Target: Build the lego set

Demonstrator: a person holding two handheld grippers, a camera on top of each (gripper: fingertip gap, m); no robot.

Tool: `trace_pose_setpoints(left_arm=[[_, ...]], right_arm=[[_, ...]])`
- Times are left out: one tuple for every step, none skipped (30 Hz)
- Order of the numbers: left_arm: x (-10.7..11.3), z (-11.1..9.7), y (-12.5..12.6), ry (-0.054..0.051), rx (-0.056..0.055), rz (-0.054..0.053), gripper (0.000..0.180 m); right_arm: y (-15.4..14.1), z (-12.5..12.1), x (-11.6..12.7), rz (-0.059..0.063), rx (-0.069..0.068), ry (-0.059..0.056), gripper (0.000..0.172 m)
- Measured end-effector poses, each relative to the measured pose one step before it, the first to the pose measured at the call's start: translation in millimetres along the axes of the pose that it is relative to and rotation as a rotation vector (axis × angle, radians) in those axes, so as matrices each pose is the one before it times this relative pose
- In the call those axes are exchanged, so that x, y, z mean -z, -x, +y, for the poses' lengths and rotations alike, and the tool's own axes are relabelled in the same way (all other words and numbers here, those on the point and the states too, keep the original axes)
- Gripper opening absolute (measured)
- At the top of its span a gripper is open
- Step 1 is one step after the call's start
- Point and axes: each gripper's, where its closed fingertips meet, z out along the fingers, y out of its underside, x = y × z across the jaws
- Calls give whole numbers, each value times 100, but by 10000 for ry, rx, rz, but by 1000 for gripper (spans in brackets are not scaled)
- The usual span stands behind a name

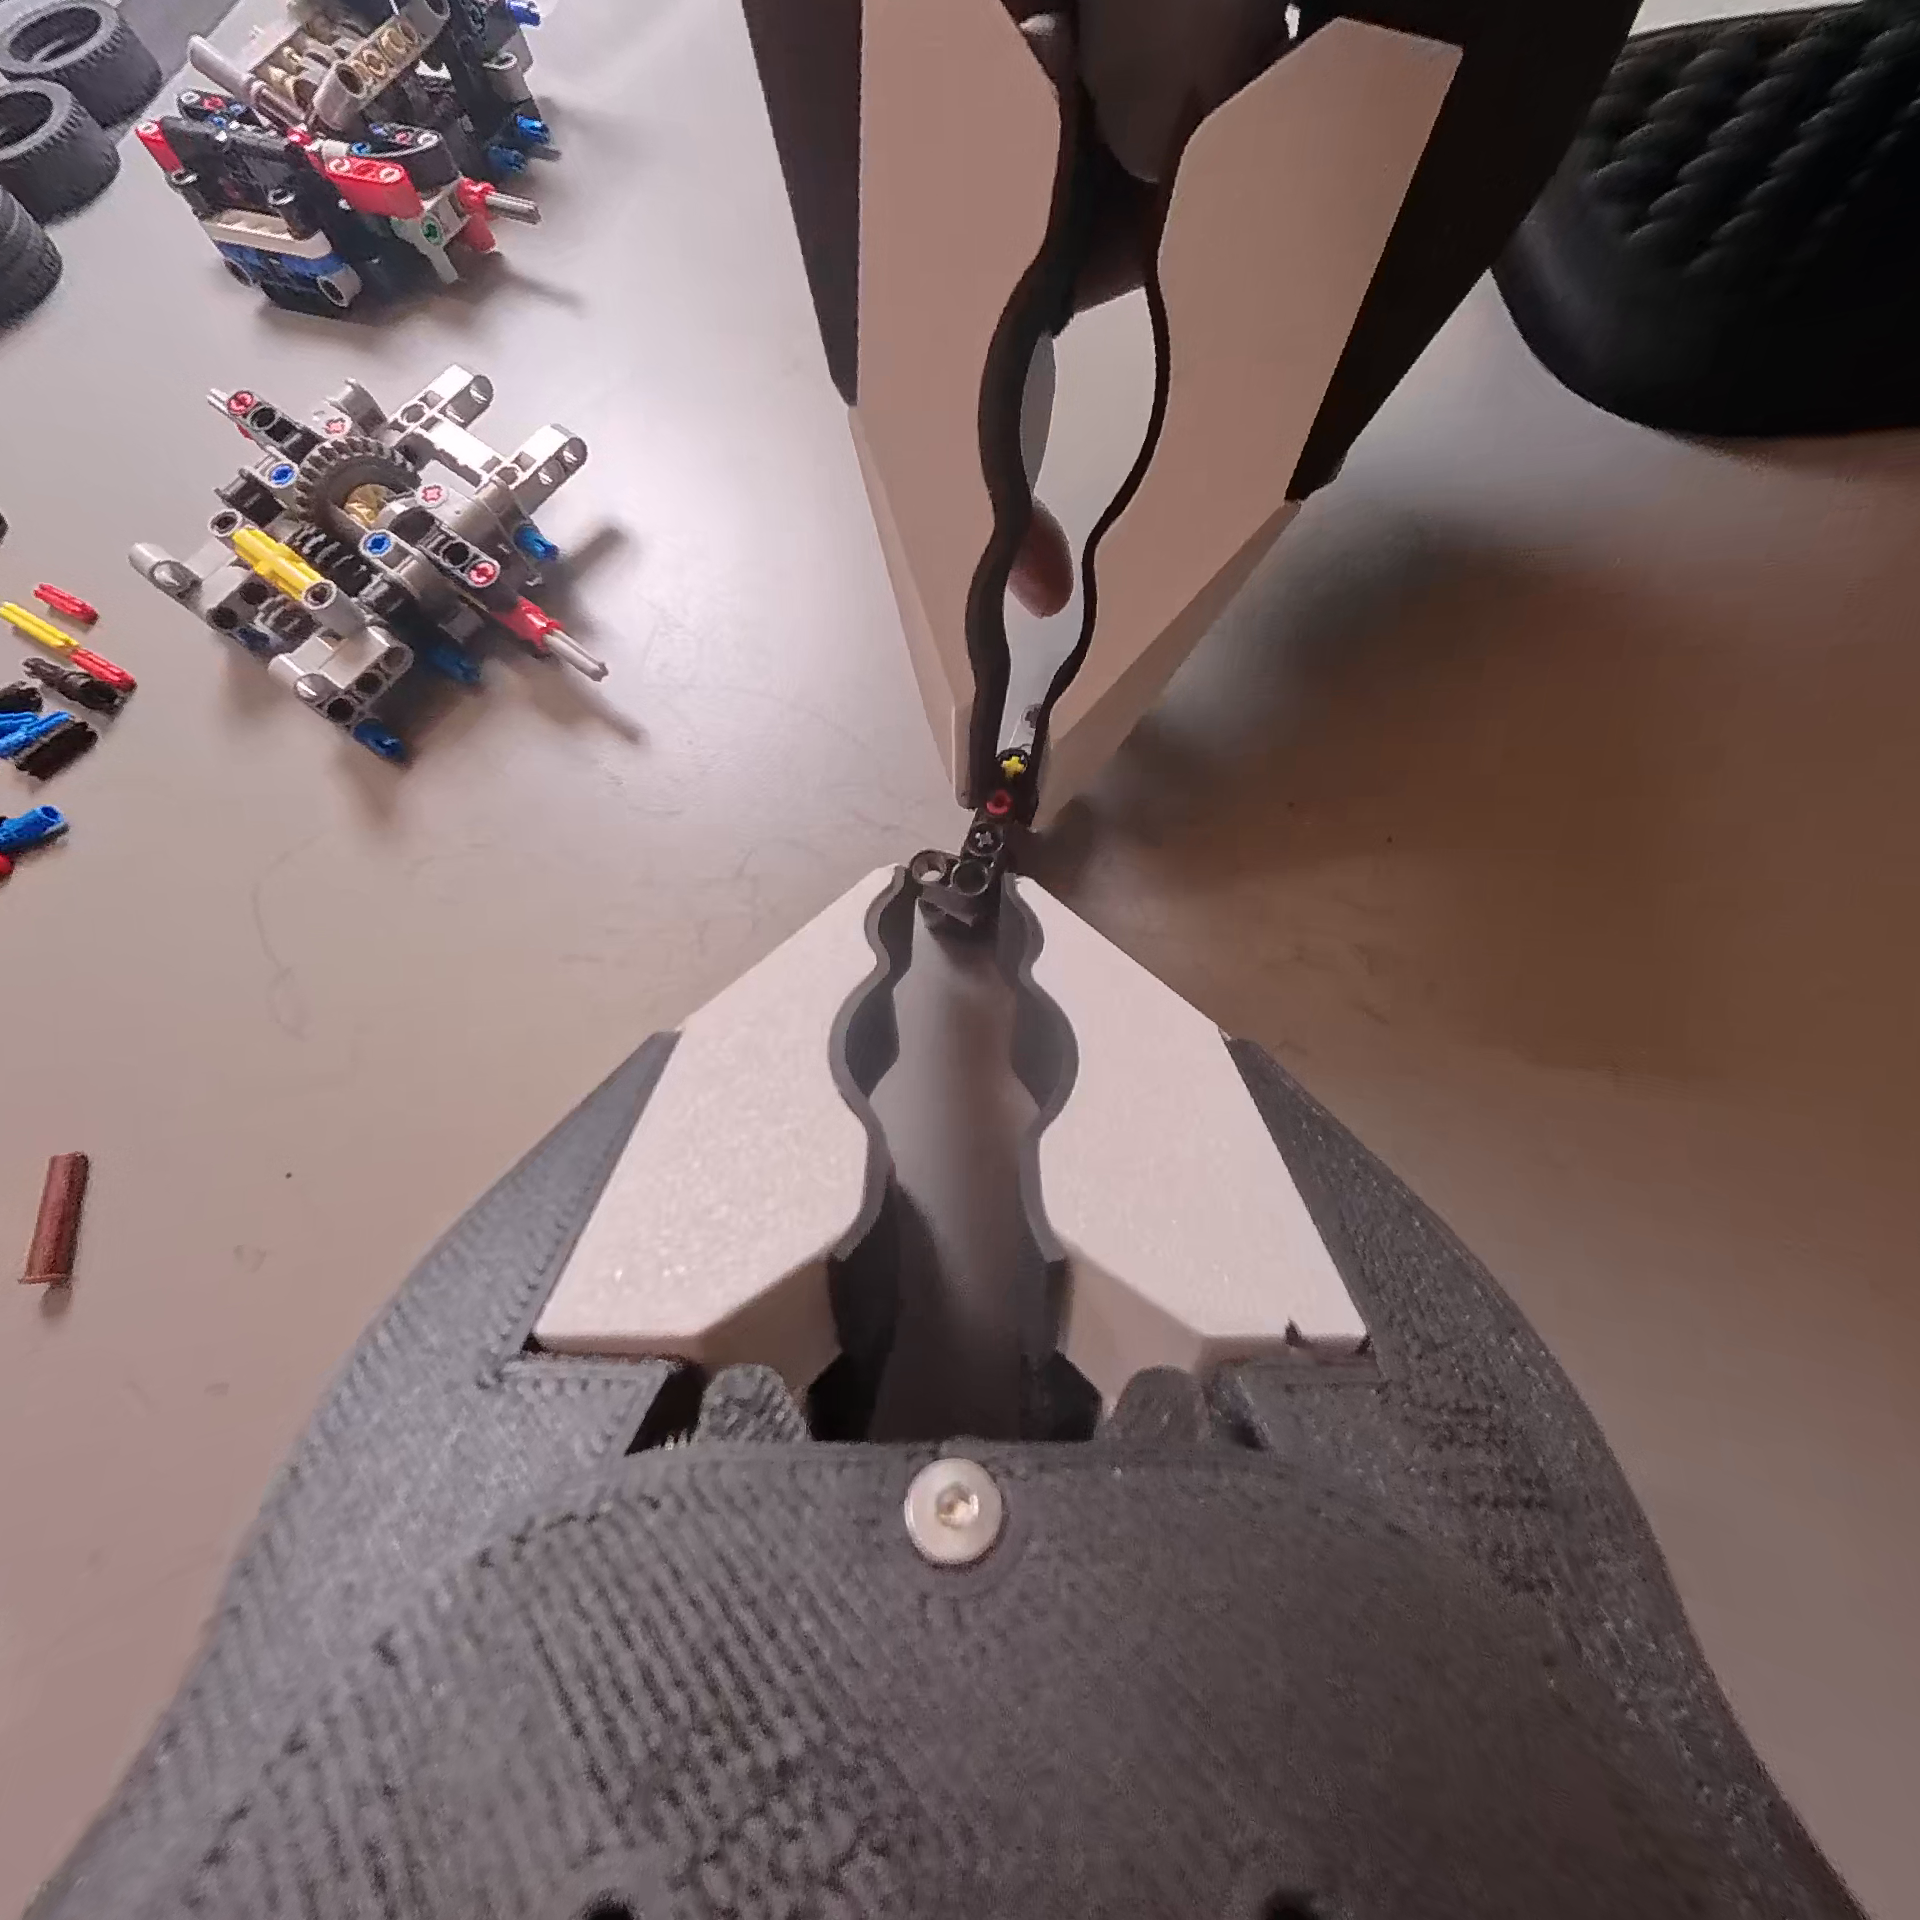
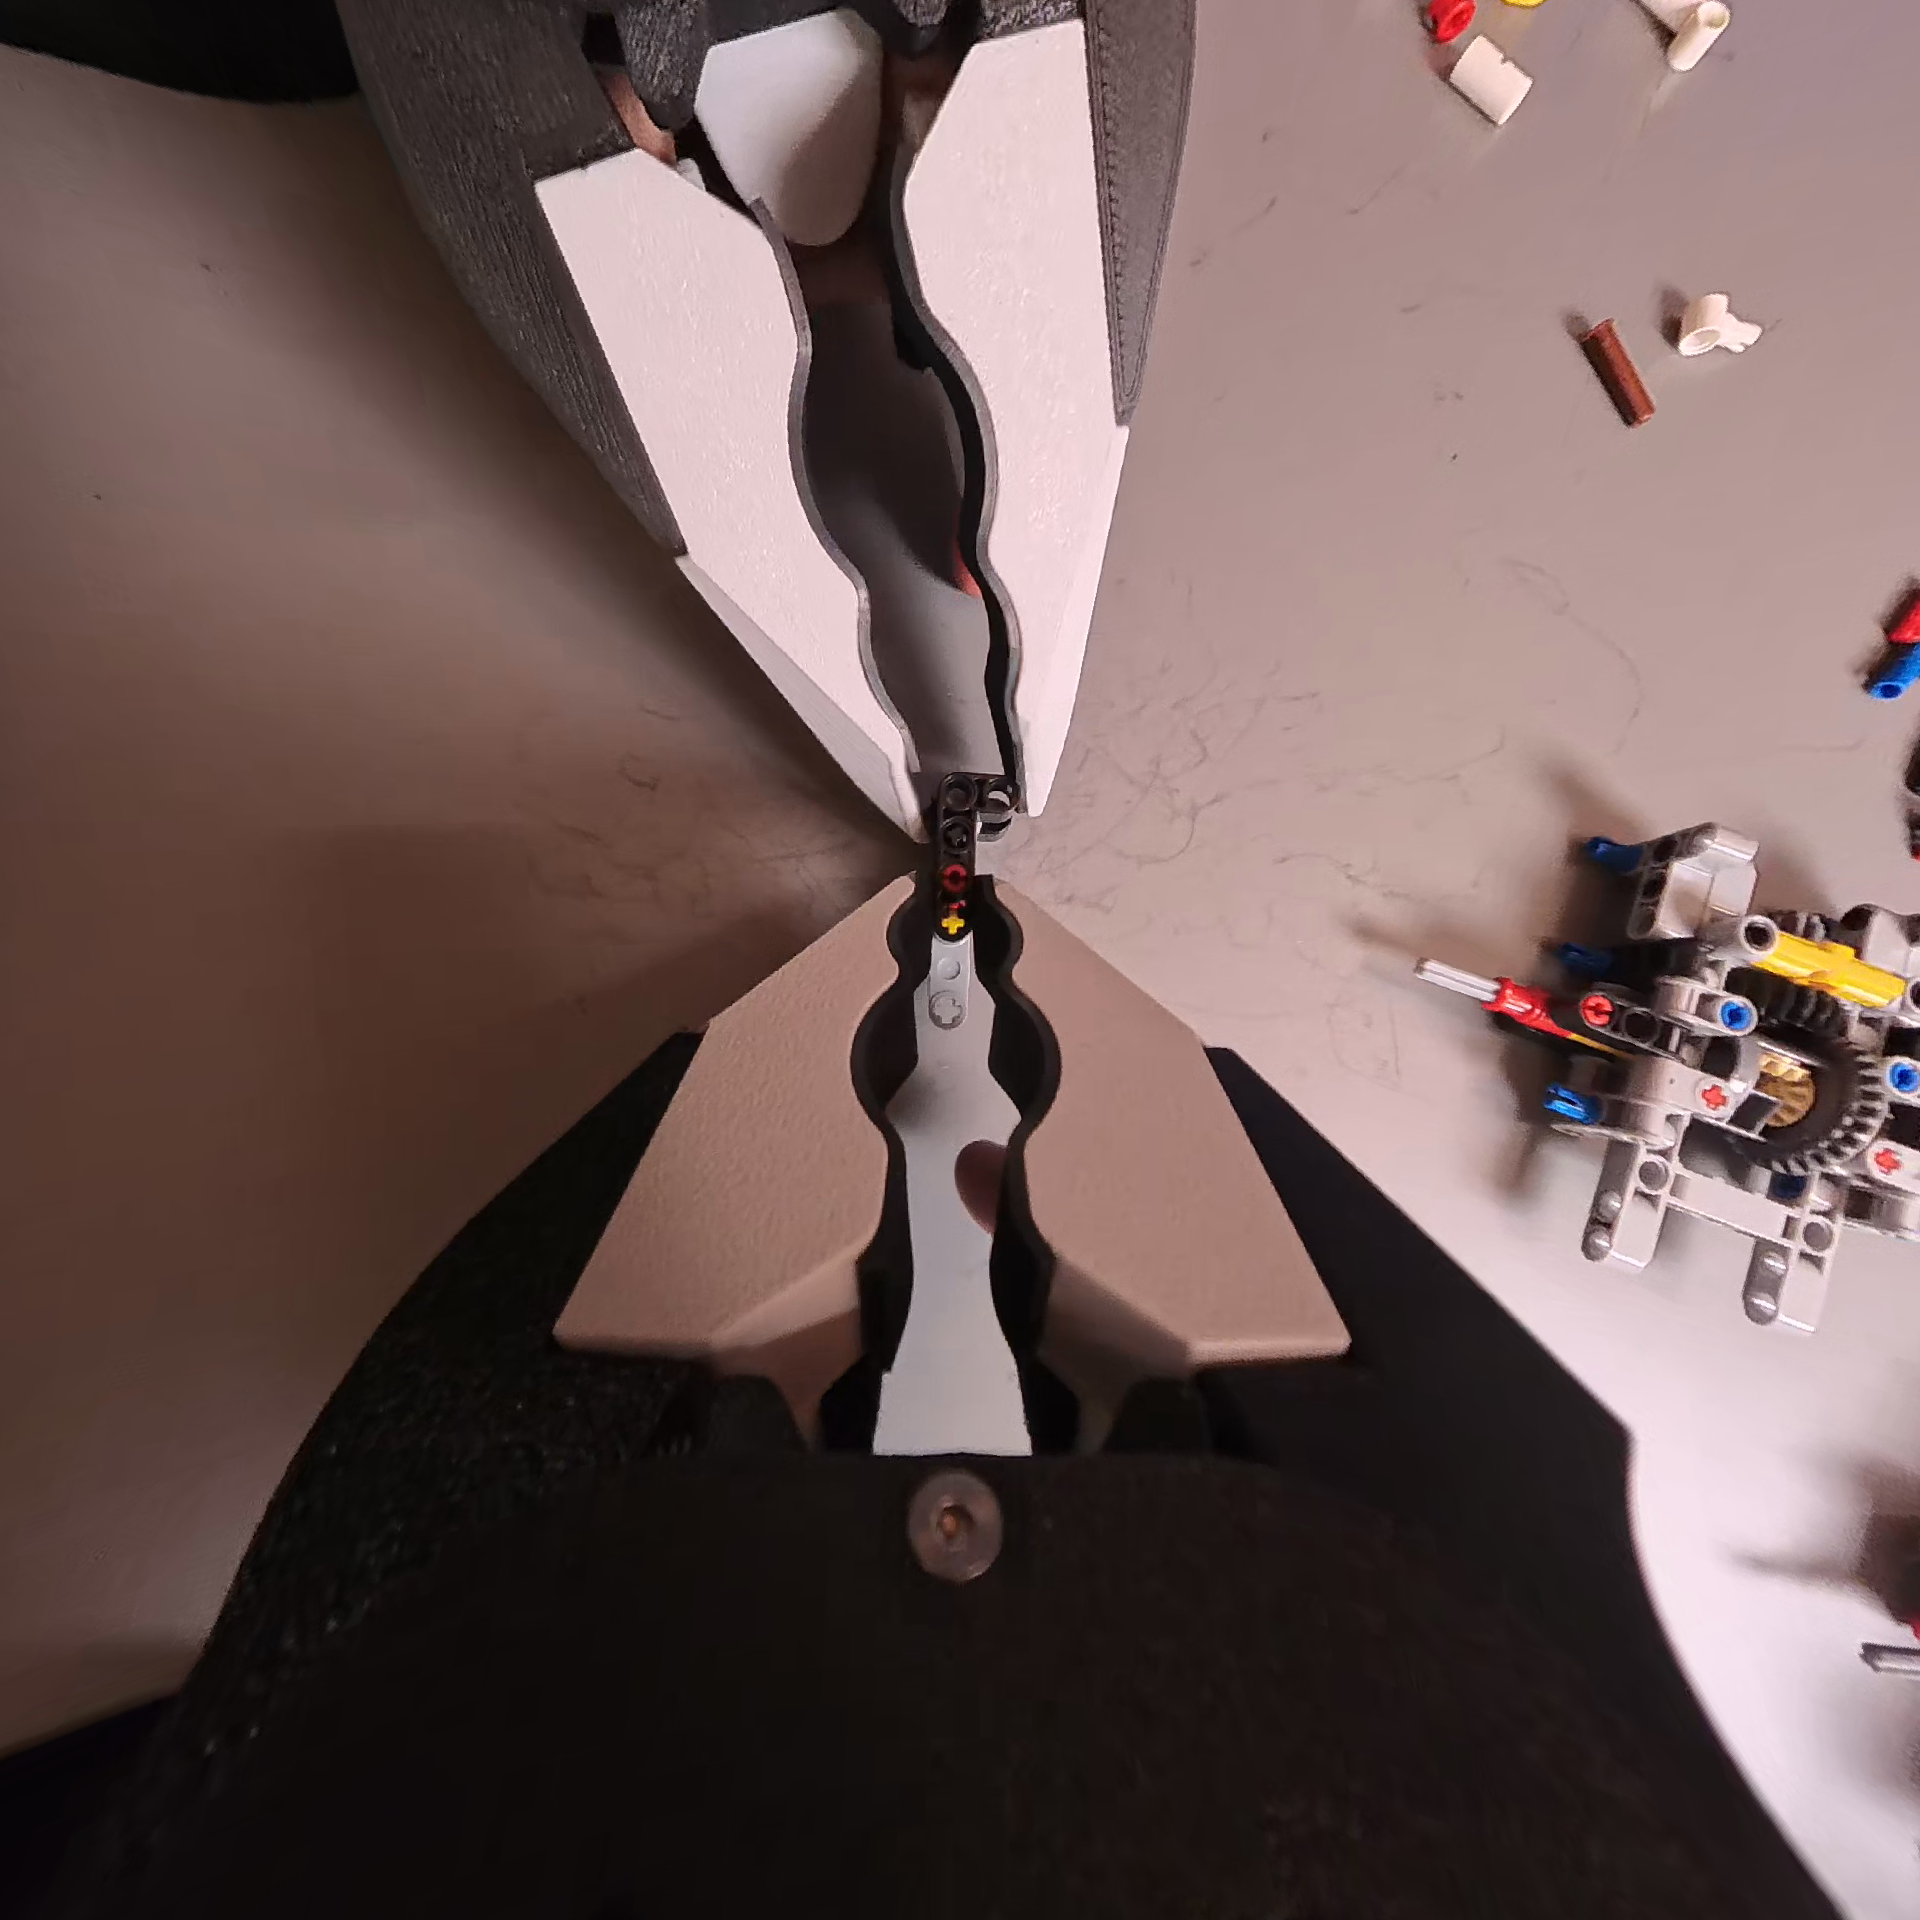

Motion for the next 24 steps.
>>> trace_pose_setpoints(left_arm=[[34,14,-68,-58,93,197,16],[135,26,33,-11,206,185,16],[257,-4,167,-9,199,103,24],[389,-74,147,-97,98,93,38],[435,-211,-37,-238,72,153,45],[399,-310,-288,-336,82,260,48],[346,-426,-515,-378,84,374,48],[314,-531,-491,-390,18,321,46],[295,-608,-304,-374,-106,162,44],[272,-607,-291,-334,-183,131,41],[223,-587,-324,-309,-163,149,39],[220,-522,-233,-308,-92,108,37],[199,-478,-52,-297,-19,30,35],[182,-434,48,-282,38,4,35],[159,-402,51,-283,119,42,36],[110,-332,76,-261,215,58,37],[79,-264,149,-231,254,32,38],[74,-200,180,-206,227,-2,39],[62,-158,169,-163,184,-23,39],[37,-128,39,-129,170,41,40],[-14,-43,-154,-71,175,155,39],[-65,131,-167,35,130,160,38],[-54,235,-25,114,-19,42,37],[-43,235,70,141,-226,-97,35]], right_arm=[[5,-41,-4,-17,-41,-46,6],[135,-111,-47,-159,-116,-201,6],[459,-113,-14,-450,-271,-319,6],[520,-169,18,-496,-339,-437,6],[348,-445,159,-359,-306,-625,5],[439,-469,286,-397,-244,-566,5],[540,-565,364,-450,-182,-521,6],[361,-628,380,-322,-141,-512,6],[155,-523,338,-215,-166,-420,6],[230,-520,281,-290,-182,-423,6],[293,-547,251,-335,-184,-470,6],[228,-446,211,-308,-217,-410,6],[109,-284,150,-227,-204,-289,6],[155,-317,114,-209,-115,-280,5],[146,-321,92,-167,-79,-247,5],[102,-312,82,-110,-65,-191,6],[11,-220,72,-27,-40,-118,5],[-67,-107,39,42,-2,-54,5],[-65,-26,-7,76,26,3,5],[21,13,-35,43,68,31,6],[79,81,-67,32,79,95,6],[-15,160,-67,110,141,150,6],[-128,208,-20,171,154,175,6],[-212,201,-3,196,105,164,6]])
